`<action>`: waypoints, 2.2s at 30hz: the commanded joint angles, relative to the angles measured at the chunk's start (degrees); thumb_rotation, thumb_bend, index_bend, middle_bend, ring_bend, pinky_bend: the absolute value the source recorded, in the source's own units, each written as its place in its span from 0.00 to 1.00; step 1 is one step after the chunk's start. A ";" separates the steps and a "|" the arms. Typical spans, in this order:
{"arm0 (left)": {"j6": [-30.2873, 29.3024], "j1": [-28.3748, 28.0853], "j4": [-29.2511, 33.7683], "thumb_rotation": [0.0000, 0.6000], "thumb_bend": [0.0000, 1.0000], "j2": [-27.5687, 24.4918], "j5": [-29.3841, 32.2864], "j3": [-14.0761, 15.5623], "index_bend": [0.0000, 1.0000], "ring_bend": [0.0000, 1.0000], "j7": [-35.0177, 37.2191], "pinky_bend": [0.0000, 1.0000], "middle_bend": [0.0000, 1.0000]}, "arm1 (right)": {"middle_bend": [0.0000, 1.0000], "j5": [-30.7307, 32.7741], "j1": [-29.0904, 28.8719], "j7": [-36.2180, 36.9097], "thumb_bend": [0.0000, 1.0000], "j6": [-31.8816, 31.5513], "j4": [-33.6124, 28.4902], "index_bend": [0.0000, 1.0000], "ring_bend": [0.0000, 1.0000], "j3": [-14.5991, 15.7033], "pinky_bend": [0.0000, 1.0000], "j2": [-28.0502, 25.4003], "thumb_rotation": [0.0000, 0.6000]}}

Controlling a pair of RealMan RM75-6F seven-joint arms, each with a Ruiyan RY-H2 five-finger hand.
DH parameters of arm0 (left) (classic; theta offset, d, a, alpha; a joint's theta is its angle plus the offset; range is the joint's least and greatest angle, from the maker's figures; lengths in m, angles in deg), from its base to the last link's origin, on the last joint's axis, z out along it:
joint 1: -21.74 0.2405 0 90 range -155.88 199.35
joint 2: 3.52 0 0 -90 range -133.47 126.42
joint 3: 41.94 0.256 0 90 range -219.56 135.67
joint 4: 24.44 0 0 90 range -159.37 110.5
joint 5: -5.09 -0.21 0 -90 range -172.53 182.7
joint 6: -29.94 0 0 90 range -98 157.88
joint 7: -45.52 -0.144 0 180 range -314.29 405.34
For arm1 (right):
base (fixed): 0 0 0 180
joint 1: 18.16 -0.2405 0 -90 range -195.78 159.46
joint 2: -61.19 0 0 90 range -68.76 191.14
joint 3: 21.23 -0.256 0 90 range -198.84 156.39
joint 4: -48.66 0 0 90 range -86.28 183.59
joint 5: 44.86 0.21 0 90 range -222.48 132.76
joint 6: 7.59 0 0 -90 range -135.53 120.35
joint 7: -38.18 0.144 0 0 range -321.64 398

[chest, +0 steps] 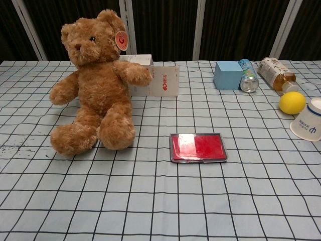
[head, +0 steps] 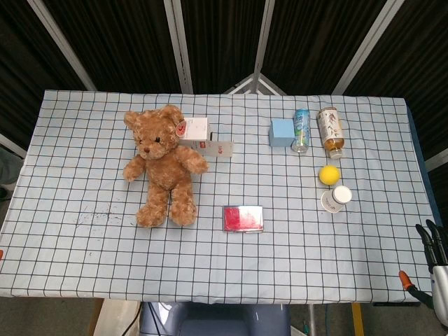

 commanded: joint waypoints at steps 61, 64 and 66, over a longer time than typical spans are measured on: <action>59.63 -32.53 -17.39 1.00 0.20 9.71 36.89 -16.77 0.24 0.00 44.23 0.00 0.08 | 0.06 3.32 -1.08 -1.09 0.22 3.98 0.61 0.06 0.07 -0.15 0.00 0.87 1.00; 61.54 -34.90 -20.03 1.00 0.20 11.95 40.39 -17.01 0.24 0.00 43.49 0.00 0.08 | 0.06 3.61 -1.11 -0.96 0.22 4.12 0.73 0.06 0.07 -0.21 0.00 0.89 1.00; 62.32 -36.07 -21.32 1.00 0.20 13.14 42.09 -16.95 0.24 0.00 42.90 0.00 0.08 | 0.06 3.71 -1.15 -0.91 0.22 4.22 0.81 0.06 0.07 -0.21 0.00 0.90 1.00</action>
